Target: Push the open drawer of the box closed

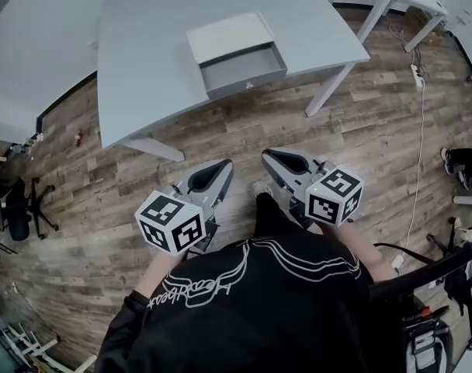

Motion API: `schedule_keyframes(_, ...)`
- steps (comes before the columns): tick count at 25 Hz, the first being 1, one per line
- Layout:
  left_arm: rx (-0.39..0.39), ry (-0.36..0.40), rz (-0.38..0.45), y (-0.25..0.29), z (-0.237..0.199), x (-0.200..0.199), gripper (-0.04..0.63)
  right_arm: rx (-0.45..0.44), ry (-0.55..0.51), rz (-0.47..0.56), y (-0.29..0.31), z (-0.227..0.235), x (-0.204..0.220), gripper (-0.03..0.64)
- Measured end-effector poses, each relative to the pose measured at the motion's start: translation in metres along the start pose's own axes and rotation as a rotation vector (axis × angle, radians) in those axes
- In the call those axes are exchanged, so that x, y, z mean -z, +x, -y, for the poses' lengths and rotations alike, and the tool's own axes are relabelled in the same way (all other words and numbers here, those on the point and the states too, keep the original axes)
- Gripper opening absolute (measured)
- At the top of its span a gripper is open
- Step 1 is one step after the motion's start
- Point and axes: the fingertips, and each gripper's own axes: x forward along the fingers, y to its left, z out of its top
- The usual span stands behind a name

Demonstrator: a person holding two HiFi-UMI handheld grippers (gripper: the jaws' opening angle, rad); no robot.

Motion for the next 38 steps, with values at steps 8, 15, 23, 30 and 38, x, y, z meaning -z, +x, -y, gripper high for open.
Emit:
schedule_keyframes(8,-0.034,-0.077,-0.039,0.062,-0.071,-0.017,0.008,0.020,-0.051,-0.080,0.059,0.087,-0.021,0.012)
schedule_keyframes(15,-0.062,-0.109,-0.060,0.092,-0.113,-0.029,0.008,0.067,-0.148,-0.182,0.102,0.143,-0.018,0.059)
schedule_keyframes(23,-0.087,-0.166,-0.065,0.105,-0.138,-0.023,0.008,0.165,-0.282,-0.307,0.133,0.188,0.002,0.077)
schedule_keyframes(30,-0.102,-0.200,-0.058,0.118,-0.162,-0.033,0.008,0.168,-0.290,-0.329,0.149,0.207,0.004,0.077)
schedule_keyframes(38,-0.106,-0.196,-0.061,0.116,-0.166,-0.032,0.008,0.158,-0.262,-0.311,0.154,0.201,0.007,0.071)
